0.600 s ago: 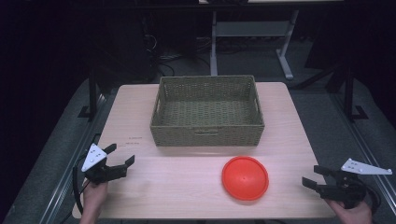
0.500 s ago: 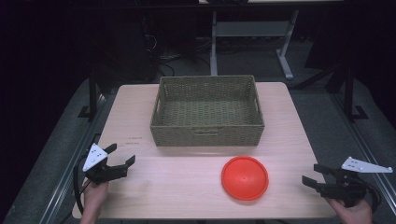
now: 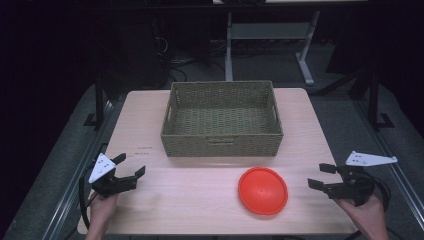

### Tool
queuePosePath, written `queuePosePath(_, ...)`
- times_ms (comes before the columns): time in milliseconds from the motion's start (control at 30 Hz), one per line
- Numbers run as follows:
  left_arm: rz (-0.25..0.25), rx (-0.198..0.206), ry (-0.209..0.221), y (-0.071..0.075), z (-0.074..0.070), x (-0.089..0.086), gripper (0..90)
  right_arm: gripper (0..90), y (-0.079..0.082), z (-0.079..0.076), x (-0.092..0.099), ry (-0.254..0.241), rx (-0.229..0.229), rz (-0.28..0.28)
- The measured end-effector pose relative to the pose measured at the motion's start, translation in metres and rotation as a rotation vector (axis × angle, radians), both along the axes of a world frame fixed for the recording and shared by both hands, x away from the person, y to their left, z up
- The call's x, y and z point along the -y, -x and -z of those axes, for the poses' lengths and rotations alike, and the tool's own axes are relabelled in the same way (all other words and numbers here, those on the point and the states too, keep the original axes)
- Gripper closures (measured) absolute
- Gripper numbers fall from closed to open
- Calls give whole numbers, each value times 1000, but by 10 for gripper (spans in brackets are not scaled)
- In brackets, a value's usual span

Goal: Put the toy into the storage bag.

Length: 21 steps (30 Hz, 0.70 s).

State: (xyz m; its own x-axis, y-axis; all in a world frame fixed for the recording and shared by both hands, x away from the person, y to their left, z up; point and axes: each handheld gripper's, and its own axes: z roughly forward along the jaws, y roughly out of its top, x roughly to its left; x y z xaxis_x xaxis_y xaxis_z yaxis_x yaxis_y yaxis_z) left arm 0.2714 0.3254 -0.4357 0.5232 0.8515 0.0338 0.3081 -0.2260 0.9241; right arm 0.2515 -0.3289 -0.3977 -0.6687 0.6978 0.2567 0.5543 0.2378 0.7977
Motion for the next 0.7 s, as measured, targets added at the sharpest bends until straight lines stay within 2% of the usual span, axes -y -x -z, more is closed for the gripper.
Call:
queuePosePath(333, 0, -3, -2, -1, 0, 0, 129, 162, -31, -12, -31, 53, -71, -104)
queuePosePath(567, 0, -7, -1, -1, 1, 0, 129, 162, -49, -9, -42, 63, -116, -129)
queuePosePath(700, 1, -12, 0, -1, 1, 1, 129, 162, -57, -4, -49, 78, -157, -136)
